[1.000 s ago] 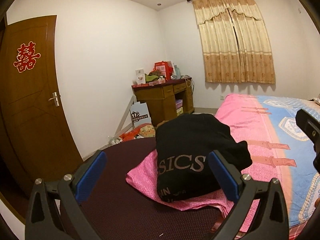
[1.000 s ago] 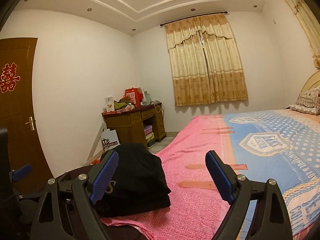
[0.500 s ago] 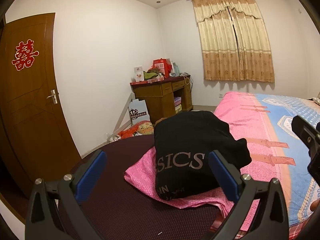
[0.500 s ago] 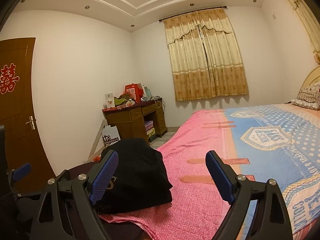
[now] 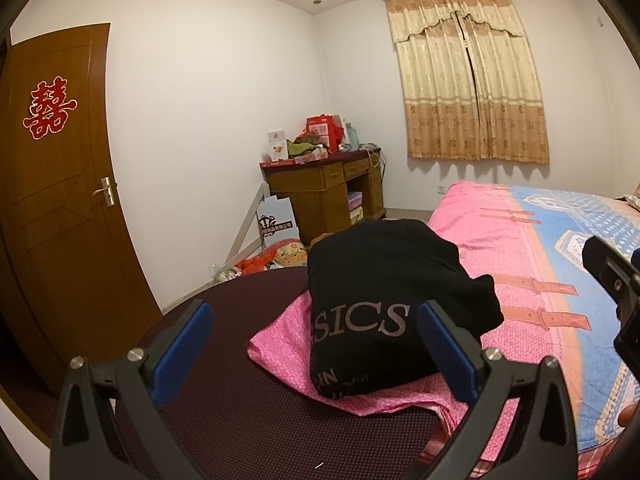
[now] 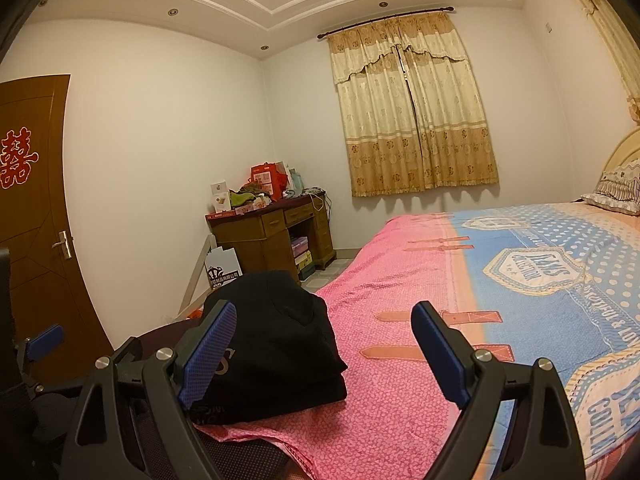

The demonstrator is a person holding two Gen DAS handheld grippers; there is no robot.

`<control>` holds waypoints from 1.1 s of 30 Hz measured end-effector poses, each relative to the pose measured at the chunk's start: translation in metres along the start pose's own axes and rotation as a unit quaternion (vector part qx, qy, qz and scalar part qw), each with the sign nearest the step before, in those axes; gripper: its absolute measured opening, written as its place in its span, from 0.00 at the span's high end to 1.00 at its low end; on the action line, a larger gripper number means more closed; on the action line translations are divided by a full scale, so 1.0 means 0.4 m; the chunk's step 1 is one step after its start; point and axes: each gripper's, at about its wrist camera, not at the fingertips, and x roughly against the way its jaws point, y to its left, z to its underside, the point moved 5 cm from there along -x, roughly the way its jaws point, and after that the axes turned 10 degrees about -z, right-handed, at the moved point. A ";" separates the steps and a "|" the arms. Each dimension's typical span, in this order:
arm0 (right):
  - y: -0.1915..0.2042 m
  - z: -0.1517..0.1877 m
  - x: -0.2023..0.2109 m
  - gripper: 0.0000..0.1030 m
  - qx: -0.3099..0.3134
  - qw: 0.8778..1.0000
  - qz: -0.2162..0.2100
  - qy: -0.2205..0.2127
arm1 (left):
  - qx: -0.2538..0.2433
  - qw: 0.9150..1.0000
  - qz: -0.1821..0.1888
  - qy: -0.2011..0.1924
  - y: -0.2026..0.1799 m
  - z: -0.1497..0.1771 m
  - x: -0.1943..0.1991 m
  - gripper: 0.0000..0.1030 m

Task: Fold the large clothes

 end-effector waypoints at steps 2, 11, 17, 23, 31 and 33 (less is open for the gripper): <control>0.001 -0.001 0.000 0.13 -0.001 1.000 -0.001 0.001 | 0.000 1.000 0.000 -0.001 0.001 0.000 0.000 0.00; 0.007 0.000 -0.001 0.13 0.001 1.000 -0.002 0.005 | -0.002 1.000 0.000 0.003 0.005 0.003 0.000 0.00; -0.001 0.001 -0.004 0.13 -0.004 1.000 -0.001 0.009 | -0.002 1.000 0.000 0.003 0.007 0.003 -0.001 0.00; -0.003 0.000 -0.006 0.13 -0.002 1.000 -0.002 0.009 | -0.003 1.000 0.000 0.004 0.008 0.003 -0.003 0.00; -0.002 0.006 -0.010 0.13 -0.003 1.000 -0.002 0.010 | -0.003 1.000 -0.001 0.004 0.012 0.004 -0.008 0.00; -0.002 0.009 -0.010 0.13 -0.003 1.000 -0.001 0.010 | -0.003 1.000 -0.001 0.004 0.013 0.004 -0.013 0.00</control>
